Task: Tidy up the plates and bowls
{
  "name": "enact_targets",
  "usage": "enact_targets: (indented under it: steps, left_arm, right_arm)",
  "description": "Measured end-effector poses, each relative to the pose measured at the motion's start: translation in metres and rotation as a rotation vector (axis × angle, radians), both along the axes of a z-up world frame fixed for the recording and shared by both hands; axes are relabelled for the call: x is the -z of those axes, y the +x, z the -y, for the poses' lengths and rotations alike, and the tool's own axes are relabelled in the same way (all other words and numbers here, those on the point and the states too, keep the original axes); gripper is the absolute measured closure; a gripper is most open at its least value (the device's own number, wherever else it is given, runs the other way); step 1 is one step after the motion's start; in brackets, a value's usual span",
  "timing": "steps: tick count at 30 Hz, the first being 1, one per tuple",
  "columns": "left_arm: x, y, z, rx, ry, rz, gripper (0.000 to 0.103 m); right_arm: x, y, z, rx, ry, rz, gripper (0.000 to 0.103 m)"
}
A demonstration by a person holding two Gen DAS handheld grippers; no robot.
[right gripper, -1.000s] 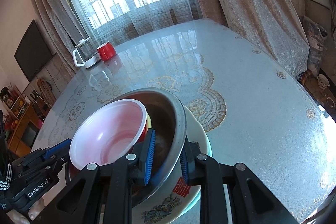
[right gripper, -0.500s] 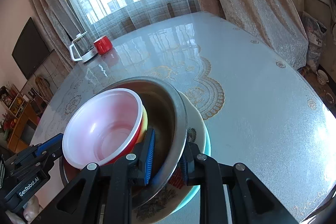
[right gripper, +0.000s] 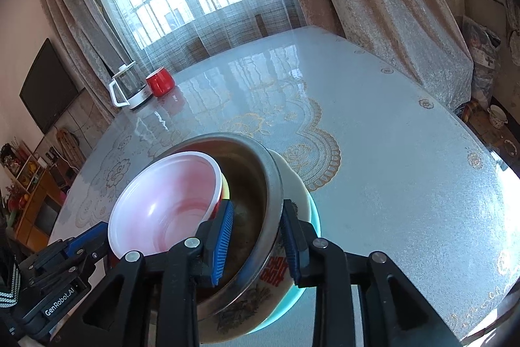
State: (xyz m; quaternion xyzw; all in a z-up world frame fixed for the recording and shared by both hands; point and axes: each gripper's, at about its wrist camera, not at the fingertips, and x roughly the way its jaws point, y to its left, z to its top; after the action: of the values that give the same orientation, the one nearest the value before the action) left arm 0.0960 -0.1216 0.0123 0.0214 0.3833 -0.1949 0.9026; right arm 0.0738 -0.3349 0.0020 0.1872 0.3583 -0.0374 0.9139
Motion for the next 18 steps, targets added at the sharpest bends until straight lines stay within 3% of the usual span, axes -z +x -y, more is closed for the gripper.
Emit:
enact_targets:
  steps: [9, 12, 18]
  left_arm:
    - [-0.0027, -0.0068, -0.0029, -0.002, -0.006, 0.015, 0.079]
    - [-0.0035, -0.0085, -0.0020, 0.000, 0.006, 0.028, 0.079]
    - [-0.0024, -0.0075, -0.0015, -0.001, 0.007, 0.032, 0.078]
  right_arm:
    - [-0.0034, -0.0099, 0.0012, 0.016, 0.001, 0.024, 0.074]
    - [-0.0003, -0.0098, 0.0012, 0.022, -0.003, 0.012, 0.081]
    - [0.0027, -0.0096, 0.0004, 0.034, -0.014, 0.015, 0.086]
